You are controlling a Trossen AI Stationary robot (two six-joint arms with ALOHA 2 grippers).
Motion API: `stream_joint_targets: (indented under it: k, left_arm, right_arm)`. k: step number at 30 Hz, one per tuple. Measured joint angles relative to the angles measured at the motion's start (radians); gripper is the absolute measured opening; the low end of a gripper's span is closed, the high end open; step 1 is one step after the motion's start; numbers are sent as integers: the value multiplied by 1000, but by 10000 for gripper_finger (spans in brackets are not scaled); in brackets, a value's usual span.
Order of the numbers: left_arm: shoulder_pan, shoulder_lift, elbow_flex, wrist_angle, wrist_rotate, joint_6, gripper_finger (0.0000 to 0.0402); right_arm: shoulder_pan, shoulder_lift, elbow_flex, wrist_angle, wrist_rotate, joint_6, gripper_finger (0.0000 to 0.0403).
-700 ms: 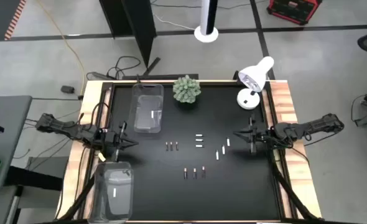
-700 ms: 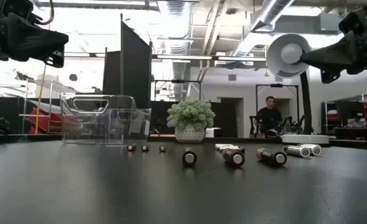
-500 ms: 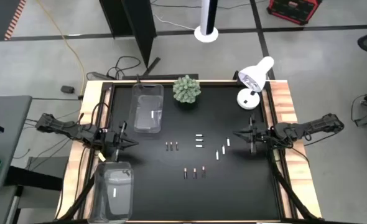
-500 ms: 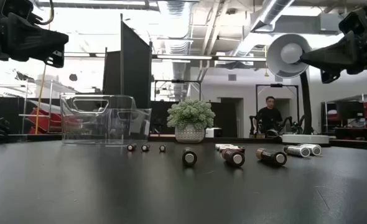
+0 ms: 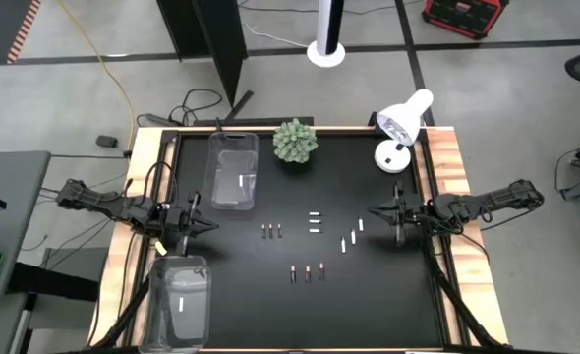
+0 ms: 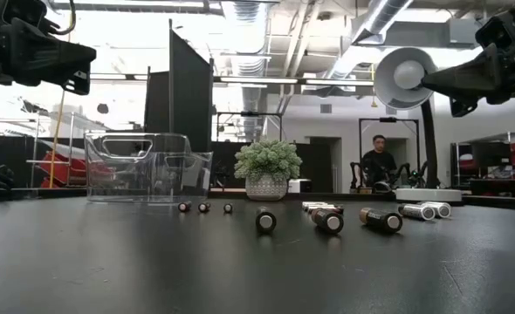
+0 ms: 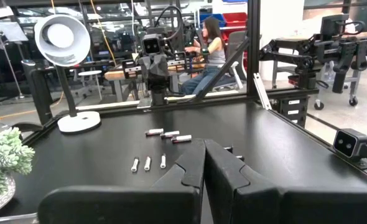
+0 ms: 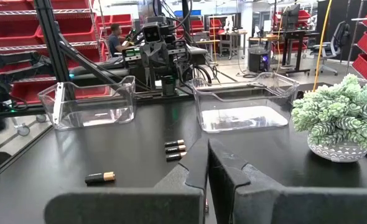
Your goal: Sort batteries
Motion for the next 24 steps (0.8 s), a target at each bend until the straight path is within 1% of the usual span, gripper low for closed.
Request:
stream_joint_targets:
  k: [8,10,13,18,21,24]
  left_arm:
    - [0,0,0,0,0,0,4]
    - [0,0,0,27,-2,0,4]
    - [0,-2,1,124,-4,-20,4]
    - [3,20,21,382,-2,-160,4]
    - [3,64,71,448,4,-182,4]
    - [3,144,136,452,19,-148,4]
  right_arm:
    - [0,0,0,0,0,0,31]
    - [0,0,0,0,0,0,31]
    - [0,0,0,0,0,0,31]
    - [0,0,0,0,0,0,31]
    - [0,0,0,0,0,0,31]
    - [0,0,0,0,0,0,31]
